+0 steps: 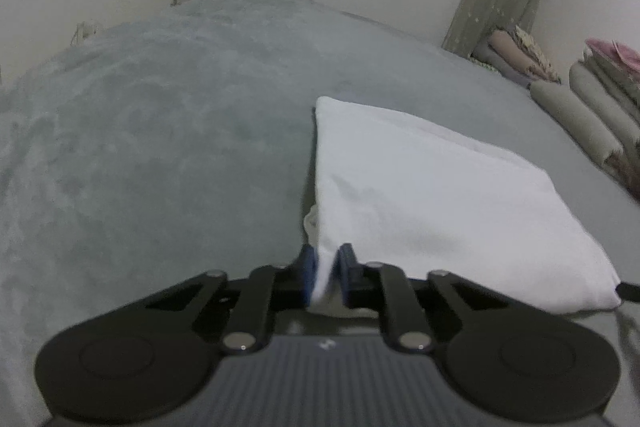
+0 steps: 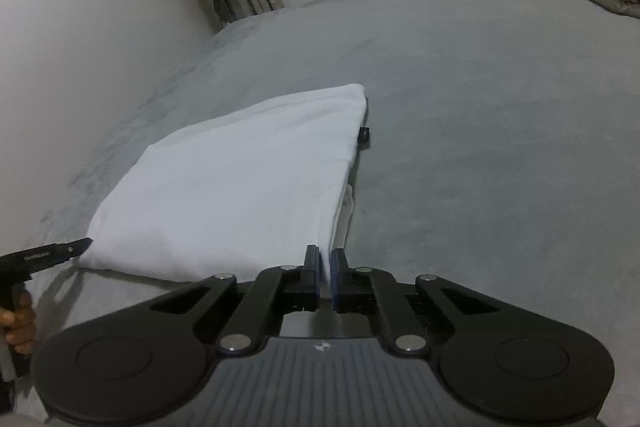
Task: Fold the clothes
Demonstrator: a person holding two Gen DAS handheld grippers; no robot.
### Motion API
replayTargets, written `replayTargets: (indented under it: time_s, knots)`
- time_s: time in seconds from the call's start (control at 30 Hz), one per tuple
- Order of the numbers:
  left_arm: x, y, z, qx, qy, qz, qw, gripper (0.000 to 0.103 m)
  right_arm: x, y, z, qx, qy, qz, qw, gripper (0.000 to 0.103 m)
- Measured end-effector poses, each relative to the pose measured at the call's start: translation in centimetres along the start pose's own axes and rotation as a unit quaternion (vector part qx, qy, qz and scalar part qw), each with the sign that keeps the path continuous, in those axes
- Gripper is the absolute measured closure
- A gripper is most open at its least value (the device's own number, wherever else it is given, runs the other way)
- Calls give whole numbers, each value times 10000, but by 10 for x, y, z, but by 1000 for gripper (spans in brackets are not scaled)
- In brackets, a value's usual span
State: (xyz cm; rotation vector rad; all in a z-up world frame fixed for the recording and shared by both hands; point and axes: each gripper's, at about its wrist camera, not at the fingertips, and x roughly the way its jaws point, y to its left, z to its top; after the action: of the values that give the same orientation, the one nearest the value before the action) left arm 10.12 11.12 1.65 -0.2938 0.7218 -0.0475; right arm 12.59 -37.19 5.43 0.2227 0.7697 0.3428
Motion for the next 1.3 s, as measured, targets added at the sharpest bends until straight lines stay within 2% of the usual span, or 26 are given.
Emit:
replayTargets:
  time_s: [0.17,0.37,0.47,0.5,0.53,0.57,0.6,0.63,0.73,0.77,0.87,0.97,1.07,1.17,1.3]
  knots:
    - [0,-3,0,79,96,212,9997,95,-6,4,1,-190,52,-79,9998,98]
    - [-2,-7,2,317,121,295,9990,94,-5,7,5,-427,72,-289,9986,99]
    - [-5,-8,3,345,152,371,9986,85,9,15,-3,-676,240,-434,9965,98]
    - [-9,-6,5,270,144,404,9987,78,12,18,-4,-758,271,-502,9955,98]
    - [-13,-4,8,188,105,456,9987,64,12,20,-3,-783,262,-566,9950,98]
    - [-17,-3,11,122,53,517,9986,59,10,22,-1,-811,215,-652,9943,96]
    - [-21,-3,13,151,-54,622,9979,59,6,24,1,-885,120,-747,9932,94]
    - [-25,-7,15,294,-166,727,9968,59,3,26,2,-968,15,-835,9918,87]
    - [-34,-31,13,764,-397,840,9927,59,-6,44,4,-1305,-423,-1254,9826,85]
    - [-37,-40,12,921,-455,834,9912,59,-8,53,4,-1405,-580,-1215,9809,85]
    - [-36,-72,2,1293,-516,561,9887,58,-6,77,3,-1485,-789,-714,9832,84]
    - [-26,-97,-7,1474,-513,338,9872,57,11,105,-4,-1798,-790,-362,9799,84]
    - [-14,-107,-12,1402,-517,215,9885,58,36,129,-13,-2009,-752,-316,9762,84]
    - [-2,-112,-19,1485,-484,209,9875,57,54,139,-19,-1869,-772,-93,9793,83]
    - [16,-107,-34,1611,-379,320,9857,50,76,148,-34,-2119,-492,-407,9752,80]
